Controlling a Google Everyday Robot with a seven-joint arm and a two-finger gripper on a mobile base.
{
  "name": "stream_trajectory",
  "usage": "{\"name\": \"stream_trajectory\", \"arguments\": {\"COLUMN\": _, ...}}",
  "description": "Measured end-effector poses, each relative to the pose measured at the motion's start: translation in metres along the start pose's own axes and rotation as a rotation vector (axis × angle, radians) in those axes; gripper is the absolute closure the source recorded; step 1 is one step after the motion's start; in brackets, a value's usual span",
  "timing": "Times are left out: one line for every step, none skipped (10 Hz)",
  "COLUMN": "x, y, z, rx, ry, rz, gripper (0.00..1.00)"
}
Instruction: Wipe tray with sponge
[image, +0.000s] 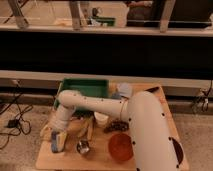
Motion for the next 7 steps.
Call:
{"name": "stream_trajectory", "arguments": {"x": 0.003, "y": 0.001, "z": -0.003, "rx": 0.003, "ry": 0.011, "rz": 0.01, "gripper": 0.2}}
{"name": "stream_trajectory", "arguments": {"x": 0.005, "y": 0.002, "z": -0.006, "rx": 0.006, "ry": 0.017, "rz": 0.012, "gripper": 0.2}}
{"name": "stream_trajectory", "arguments": {"x": 0.007, "y": 0.002, "z": -0.01, "rx": 0.01, "ry": 0.025, "rz": 0.015, "gripper": 0.2}}
{"name": "stream_trajectory", "arguments": {"x": 0.011, "y": 0.004, "z": -0.014, "rx": 0.011, "ry": 0.033, "rz": 0.021, "gripper": 0.2}}
{"name": "stream_trajectory", "arguments": {"x": 0.014, "y": 0.007, "z": -0.018, "rx": 0.014, "ry": 0.039, "rz": 0.031, "gripper": 0.2}}
{"name": "stream_trajectory", "arguments": {"x": 0.018, "y": 0.012, "z": -0.022, "rx": 0.018, "ry": 0.05, "rz": 0.052, "gripper": 0.2}}
{"name": "stream_trajectory", "arguments": {"x": 0.02, "y": 0.014, "z": -0.023, "rx": 0.03, "ry": 0.06, "rz": 0.074, "gripper": 0.2}}
